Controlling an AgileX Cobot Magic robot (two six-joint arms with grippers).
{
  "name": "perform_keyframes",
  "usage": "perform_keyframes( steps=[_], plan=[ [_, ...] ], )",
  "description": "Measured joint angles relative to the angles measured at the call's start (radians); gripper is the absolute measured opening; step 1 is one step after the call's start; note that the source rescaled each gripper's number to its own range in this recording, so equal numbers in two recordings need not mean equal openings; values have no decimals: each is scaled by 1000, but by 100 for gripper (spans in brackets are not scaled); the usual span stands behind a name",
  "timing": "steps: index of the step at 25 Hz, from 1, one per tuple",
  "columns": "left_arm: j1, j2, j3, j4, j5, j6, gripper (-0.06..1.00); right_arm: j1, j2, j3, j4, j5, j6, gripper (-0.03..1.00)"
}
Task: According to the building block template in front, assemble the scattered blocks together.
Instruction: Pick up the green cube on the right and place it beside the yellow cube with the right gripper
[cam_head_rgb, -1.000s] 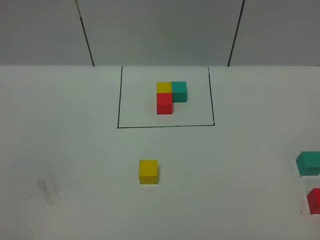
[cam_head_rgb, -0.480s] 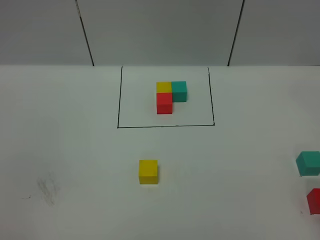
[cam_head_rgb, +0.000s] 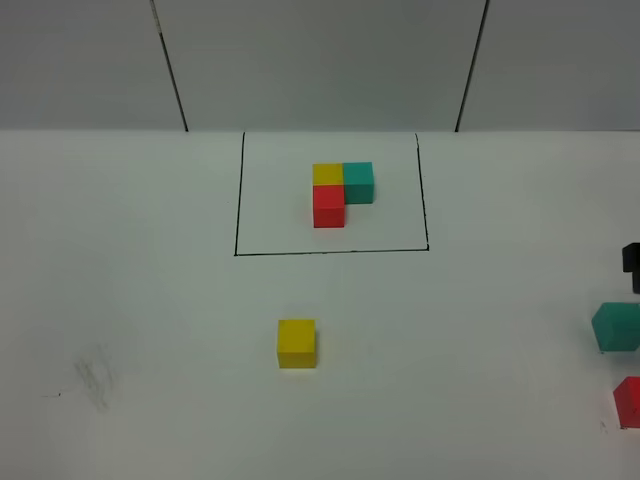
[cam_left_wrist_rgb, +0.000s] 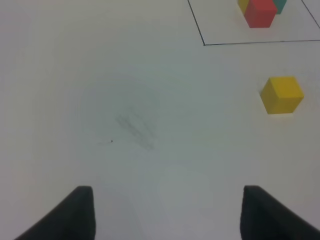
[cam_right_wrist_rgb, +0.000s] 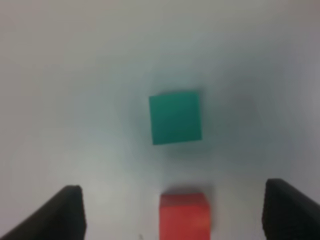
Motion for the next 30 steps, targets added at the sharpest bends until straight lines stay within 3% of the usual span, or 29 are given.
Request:
perform_keyframes(
  steps=[9,30],
  plan=[
    [0,0,0,0,0,0,36,20,158,-1,-108,-106,-20,57],
    [0,0,0,0,-2,0,36,25,418,-1,-90,-257,-22,57]
  ],
)
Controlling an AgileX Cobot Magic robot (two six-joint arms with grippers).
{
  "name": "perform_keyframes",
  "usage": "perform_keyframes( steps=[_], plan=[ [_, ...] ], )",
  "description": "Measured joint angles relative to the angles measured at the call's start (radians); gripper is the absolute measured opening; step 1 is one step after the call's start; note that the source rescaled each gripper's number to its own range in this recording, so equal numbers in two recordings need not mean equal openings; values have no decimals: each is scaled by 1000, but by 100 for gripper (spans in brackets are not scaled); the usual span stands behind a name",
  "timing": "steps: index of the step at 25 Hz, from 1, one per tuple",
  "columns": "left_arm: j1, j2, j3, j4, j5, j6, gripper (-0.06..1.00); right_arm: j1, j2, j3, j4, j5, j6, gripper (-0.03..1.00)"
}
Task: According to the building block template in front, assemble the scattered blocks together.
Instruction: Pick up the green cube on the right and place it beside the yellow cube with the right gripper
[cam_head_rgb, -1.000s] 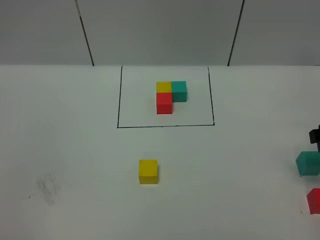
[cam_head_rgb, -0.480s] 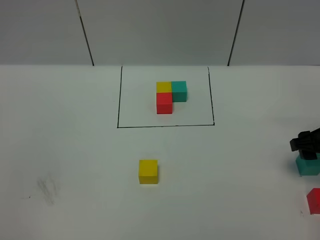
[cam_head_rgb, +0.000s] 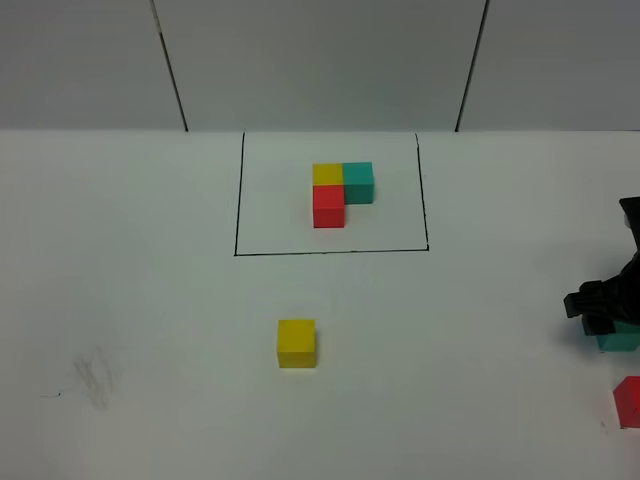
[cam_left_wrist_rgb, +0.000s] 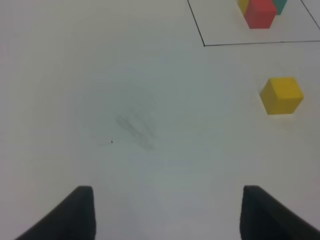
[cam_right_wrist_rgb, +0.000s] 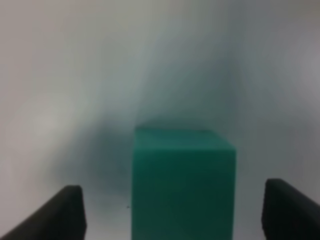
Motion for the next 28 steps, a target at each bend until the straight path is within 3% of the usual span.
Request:
perform_keyframes(
  steps=[4,6,8,10,16,21,24,28],
  plan=[
    [0,0,0,0,0,0,36,0,40,-1,0,-17,-2,56],
    [0,0,0,0,0,0,36,0,53,-1,0,-22,-13,50],
    [0,0,0,0,0,0,36,0,55,-1,0,-27,-31,30],
    [0,0,0,0,0,0,36,0,55,-1,1,-34,-43,0],
    [0,0,0,0,0,0,36,10,38,-1,0,-45,-59,2],
    [0,0,0,0,0,0,36,80,-88,-1,0,-33,-173,2],
    [0,0,0,0,0,0,36,151,-129,-8,0,35,-331,2],
    [0,0,0,0,0,0,36,272,-131,-32,18,193,-674,2]
  ],
)
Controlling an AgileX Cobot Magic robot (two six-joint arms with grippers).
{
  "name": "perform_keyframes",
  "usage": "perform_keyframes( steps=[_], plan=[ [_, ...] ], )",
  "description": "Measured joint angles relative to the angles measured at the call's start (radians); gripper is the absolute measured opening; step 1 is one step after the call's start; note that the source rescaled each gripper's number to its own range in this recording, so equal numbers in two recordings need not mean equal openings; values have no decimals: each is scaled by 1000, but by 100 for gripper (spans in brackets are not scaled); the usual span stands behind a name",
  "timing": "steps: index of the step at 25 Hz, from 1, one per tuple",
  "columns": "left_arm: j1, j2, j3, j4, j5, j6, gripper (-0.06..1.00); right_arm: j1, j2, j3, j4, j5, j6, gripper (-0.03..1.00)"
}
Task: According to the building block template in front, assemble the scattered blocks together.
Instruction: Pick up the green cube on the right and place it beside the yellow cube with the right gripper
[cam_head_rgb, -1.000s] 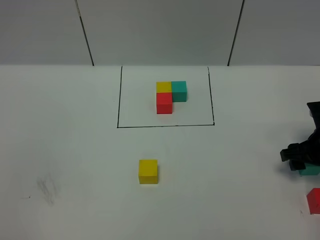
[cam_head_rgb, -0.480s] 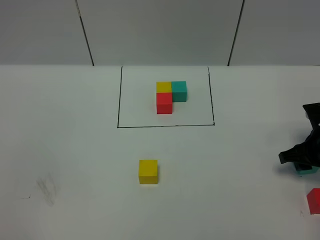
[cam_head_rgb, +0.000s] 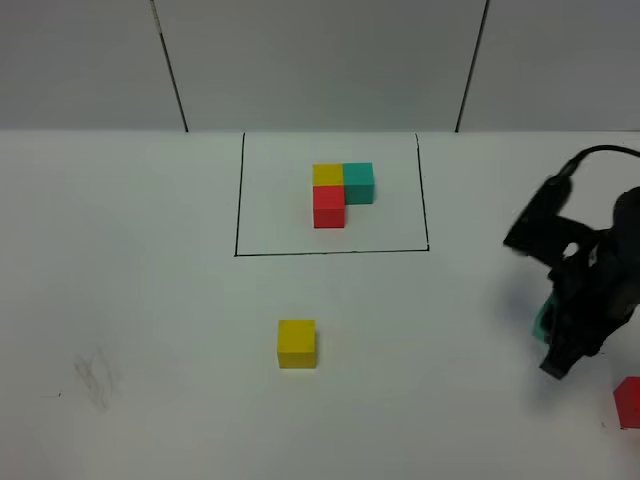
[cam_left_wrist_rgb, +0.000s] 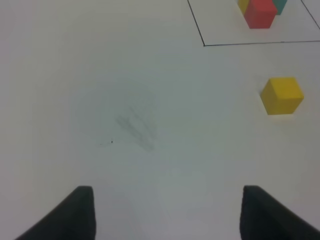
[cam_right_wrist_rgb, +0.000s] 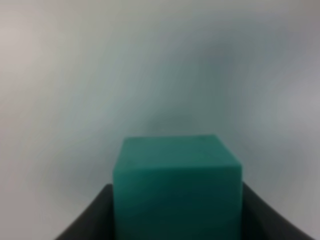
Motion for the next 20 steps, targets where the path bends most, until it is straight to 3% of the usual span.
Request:
perform_keyframes(
  steps=[2,6,13,20],
  plan=[
    [0,0,0,0,0,0,36,54,0,-23,32,23,-140,2],
    [0,0,0,0,0,0,36,146,25,-118,99,37,-272,2],
    [0,0,0,0,0,0,36,247,234,-356,132,187,-306,2],
    [0,0,0,0,0,0,36,343,348,-500,138,244,-357,2]
  ],
)
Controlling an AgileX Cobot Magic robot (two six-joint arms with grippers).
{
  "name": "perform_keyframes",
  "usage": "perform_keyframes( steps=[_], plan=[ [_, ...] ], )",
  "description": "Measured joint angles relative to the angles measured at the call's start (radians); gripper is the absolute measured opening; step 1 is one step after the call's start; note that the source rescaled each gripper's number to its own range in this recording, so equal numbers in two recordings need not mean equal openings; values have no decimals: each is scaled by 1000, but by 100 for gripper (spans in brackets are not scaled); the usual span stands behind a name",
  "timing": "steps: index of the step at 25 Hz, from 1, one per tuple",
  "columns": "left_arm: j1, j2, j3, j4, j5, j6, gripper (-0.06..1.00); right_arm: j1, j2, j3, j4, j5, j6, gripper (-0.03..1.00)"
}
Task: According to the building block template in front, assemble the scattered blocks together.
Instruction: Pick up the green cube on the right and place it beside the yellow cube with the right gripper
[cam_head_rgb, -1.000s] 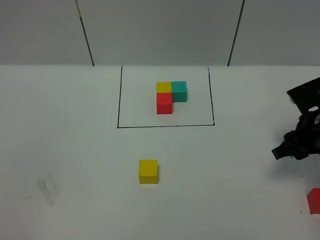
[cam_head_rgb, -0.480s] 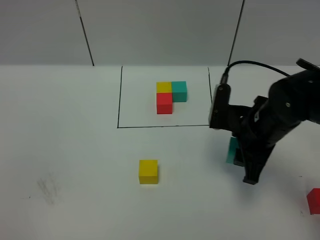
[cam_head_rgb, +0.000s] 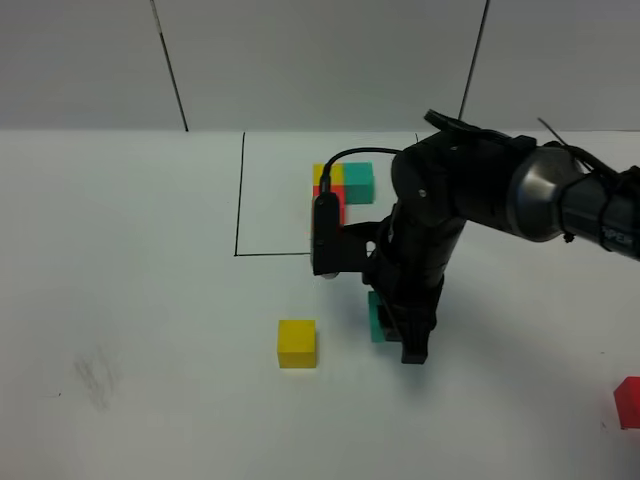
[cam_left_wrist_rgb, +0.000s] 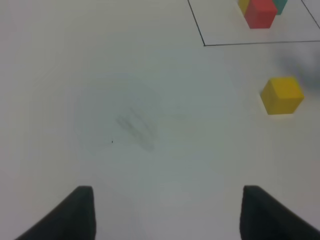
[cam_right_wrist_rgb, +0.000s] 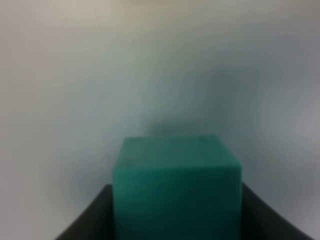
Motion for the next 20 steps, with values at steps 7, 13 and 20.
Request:
perform_keyframes(
  steps=[7,13,20],
  plan=[
    [0,0,0,0,0,0,36,33,9,-7,0,3,-49,2],
    [0,0,0,0,0,0,36,33,26,-10,0,6,-51,2],
    [0,0,0,0,0,0,36,38,97,-125,0,74,39,2]
  ],
)
